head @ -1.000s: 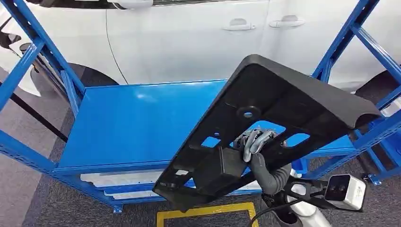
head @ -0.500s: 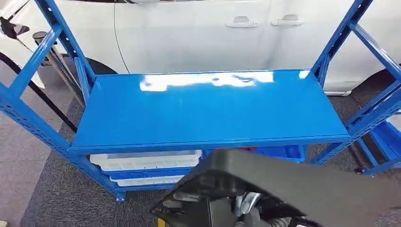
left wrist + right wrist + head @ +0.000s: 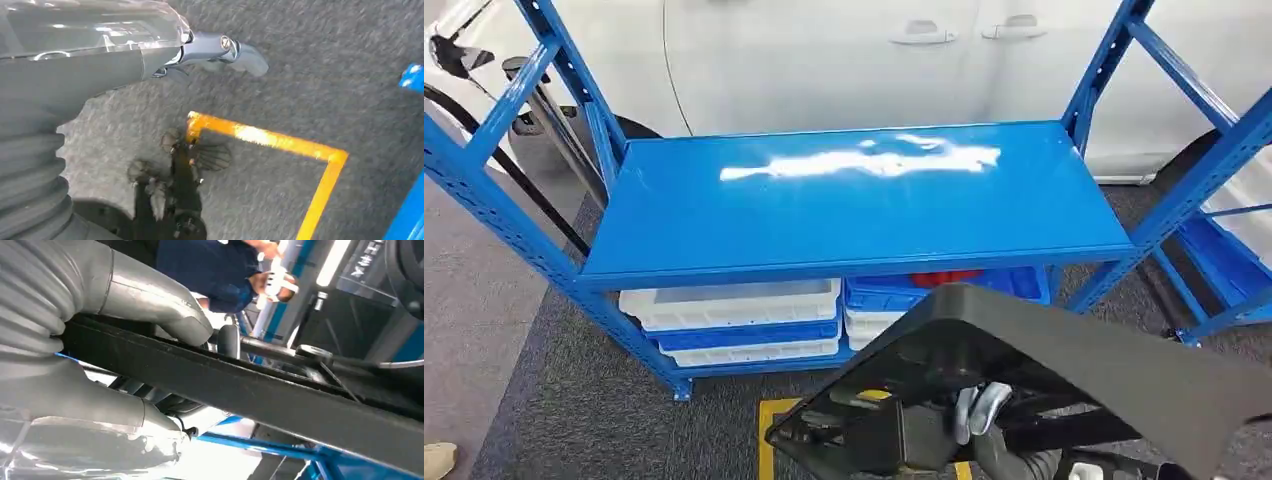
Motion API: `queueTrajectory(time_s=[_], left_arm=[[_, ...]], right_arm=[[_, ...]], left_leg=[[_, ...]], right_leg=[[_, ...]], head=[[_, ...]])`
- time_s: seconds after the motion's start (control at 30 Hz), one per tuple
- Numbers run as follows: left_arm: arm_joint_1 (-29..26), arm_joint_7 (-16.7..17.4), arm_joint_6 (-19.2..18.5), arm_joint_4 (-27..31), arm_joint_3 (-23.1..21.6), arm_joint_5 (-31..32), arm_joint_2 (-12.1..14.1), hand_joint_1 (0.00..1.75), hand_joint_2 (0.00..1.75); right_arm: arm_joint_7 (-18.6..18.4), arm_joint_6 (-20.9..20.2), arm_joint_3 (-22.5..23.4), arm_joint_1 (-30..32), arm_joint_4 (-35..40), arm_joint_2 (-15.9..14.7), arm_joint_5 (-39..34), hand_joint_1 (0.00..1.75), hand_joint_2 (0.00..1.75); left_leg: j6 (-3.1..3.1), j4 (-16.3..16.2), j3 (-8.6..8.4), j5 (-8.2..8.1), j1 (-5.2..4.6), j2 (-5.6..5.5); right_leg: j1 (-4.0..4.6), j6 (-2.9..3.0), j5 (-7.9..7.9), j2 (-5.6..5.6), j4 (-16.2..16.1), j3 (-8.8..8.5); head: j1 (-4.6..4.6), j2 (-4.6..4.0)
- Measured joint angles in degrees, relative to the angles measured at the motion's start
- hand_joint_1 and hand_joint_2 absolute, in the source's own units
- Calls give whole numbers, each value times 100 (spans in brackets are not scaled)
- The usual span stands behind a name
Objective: Take the parts from the cabinet and place them on the table.
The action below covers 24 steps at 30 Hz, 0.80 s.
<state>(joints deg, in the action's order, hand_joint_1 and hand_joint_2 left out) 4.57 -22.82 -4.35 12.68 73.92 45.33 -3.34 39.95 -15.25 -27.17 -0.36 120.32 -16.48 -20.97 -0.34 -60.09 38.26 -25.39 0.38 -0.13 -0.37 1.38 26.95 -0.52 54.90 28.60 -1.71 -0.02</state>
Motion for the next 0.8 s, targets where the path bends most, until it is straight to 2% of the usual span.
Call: queueTrajectory(time_s=[0.03, 0.07, 0.1, 0.13, 0.17, 0.2, 0.23, 0.27, 0.3, 0.33, 0.4, 0.43, 0.47, 0.5, 0.57, 0.6, 0.63, 0.67, 0.7, 0.73, 0.77, 0.8], left_arm=[[6, 0, 15, 0, 0, -37, -11, 0, 175], [24, 0, 28, 0, 4, -74, -11, 0, 175], [45, -4, 33, 0, 20, -123, -11, 0, 175], [50, -4, 39, 0, 44, -162, -11, 0, 175], [54, -11, 50, 0, 61, -184, -13, 0, 175], [45, -18, 77, 0, 68, -221, -15, 0, 175], [42, -24, 98, 0, 74, -238, -22, 0, 175], [47, -33, 111, 0, 90, -275, -37, 0, 175], [59, -37, 118, 0, 103, -286, -52, 0, 175], [56, -46, 118, 0, 114, -302, -63, 0, 175], [28, -52, 116, 0, 147, -297, -103, 0, 175], [16, -52, 114, 0, 175, -302, -118, 0, 175], [22, -52, 114, -2, 201, -299, -155, 0, 175], [28, -52, 114, -2, 205, -299, -160, 0, 175], [35, -48, 111, -2, 210, -297, -173, 0, 175], [38, -44, 111, -2, 212, -299, -177, 0, 175], [38, -42, 111, -2, 212, -297, -179, 0, 175], [35, -37, 111, -2, 212, -299, -184, 0, 175], [35, -35, 111, -2, 214, -297, -188, 0, 175], [37, -33, 109, -2, 214, -291, -196, 0, 175], [42, -28, 103, -2, 214, -280, -203, 0, 175], [45, -24, 100, -2, 214, -278, -210, 0, 175]], right_arm=[[-7, 72, -7, -87, -92, -55, -206, 175, 175], [-13, 171, -20, -197, -186, -129, -444, 175, 175], [-13, 223, -24, -300, -271, -186, -643, 175, 175], [-13, 229, -24, -364, -358, -219, -789, 175, 175], [-11, 221, -24, -397, -435, -251, -813, 175, 175], [-13, 166, -31, -425, -505, -254, -799, 175, 175], [-11, 98, -48, -448, -562, -251, -780, 175, 175], [-17, 17, -68, -490, -638, -245, -740, 175, 175], [-18, -35, -77, -511, -694, -236, -727, 175, 175], [-22, -42, -83, -547, -741, -216, -727, 175, 175], [-39, -77, -98, -655, -874, -159, -727, 175, 175], [-107, -90, -103, -672, -929, -124, -701, 175, 175], [-188, -105, -101, -676, -977, -81, -690, 175, 175], [-295, -114, -96, -698, -1014, -46, -690, 175, 175], [-424, -116, -76, -793, -1071, -2, -697, 175, 175], [-457, -116, -57, -824, -1101, 31, -708, 175, 175], [-470, -116, -48, -842, -1125, 48, -716, 175, 175], [-487, -116, -46, -859, -1150, 68, -721, 175, 175], [-501, -133, -40, -874, -1175, 81, -734, 175, 175], [-507, -151, -31, -887, -1191, 94, -745, 175, 175], [-507, -164, -6, -896, -1195, 107, -745, 175, 175], [-496, -162, 37, -908, -1193, 122, -721, 175, 175]], left_leg=[[-29, -387, 95, -391, 29, 3], [-53, -835, 181, -698, 33, 3], [-77, -1249, 243, -849, 33, 3], [-95, -1488, 228, -793, 34, 4], [-105, -1519, 120, -589, 38, 4], [-108, -1328, -111, -296, 40, 6], [-100, -983, -411, -132, 41, 6], [-70, -417, -853, -208, 41, 6], [-40, 137, -1205, -533, 11, 7], [12, 368, -1299, -624, 4, -3], [83, 337, -1228, -563, -23, -7], [135, 374, -1182, -473, -21, 0], [180, 401, -1126, -370, 12, 46], [233, 403, -1029, -291, 11, 43], [248, 396, -845, -132, 4, 49], [243, 384, -726, -43, 0, 50], [234, 366, -619, 27, 0, 49], [223, 340, -504, 92, 0, 49], [212, 308, -404, 144, 1, 49], [198, 282, -314, 191, 0, 48], [181, 251, -239, 243, 0, 44], [145, 227, -190, 286, -14, 34]], right_leg=[[8, 6, -75, 5, 8, 111], [16, 5, -150, 6, 29, 220], [18, 0, -224, 2, 56, 341], [19, -11, -290, -6, 85, 451], [18, -24, -353, -15, 118, 565], [15, -41, -417, -25, 167, 695], [12, -60, -465, -30, 218, 808], [12, -85, -519, -30, 281, 903], [37, -118, -553, -30, 323, 958], [31, -154, -595, -41, 338, 961], [-8, -226, -727, -51, 284, 952], [15, -277, -808, -46, 250, 960], [-30, -299, -689, -10, 293, 1014], [-30, -309, -340, 6, 470, 1088], [-48, -349, 395, 18, 1256, 1271], [-48, -367, 608, 20, 1734, 1356], [-48, -378, 598, 20, 2023, 1364], [-48, -380, 426, 21, 2077, 1265], [-49, -371, 208, 21, 1911, 1057], [-48, -352, 37, 21, 1547, 747], [-44, -318, 5, 25, 1005, 329], [-22, -266, 290, 31, 402, -67]], head=[[-2, 0], [-2, 0], [0, 0], [0, 0], [0, 0], [-2, 0], [0, 0], [-2, 0], [-2, 0], [0, 0], [-2, 2], [0, 0], [0, 0], [0, 0], [0, 0], [0, 0], [0, 0], [0, 0], [0, 0], [0, 0], [0, 0], [0, 0]])
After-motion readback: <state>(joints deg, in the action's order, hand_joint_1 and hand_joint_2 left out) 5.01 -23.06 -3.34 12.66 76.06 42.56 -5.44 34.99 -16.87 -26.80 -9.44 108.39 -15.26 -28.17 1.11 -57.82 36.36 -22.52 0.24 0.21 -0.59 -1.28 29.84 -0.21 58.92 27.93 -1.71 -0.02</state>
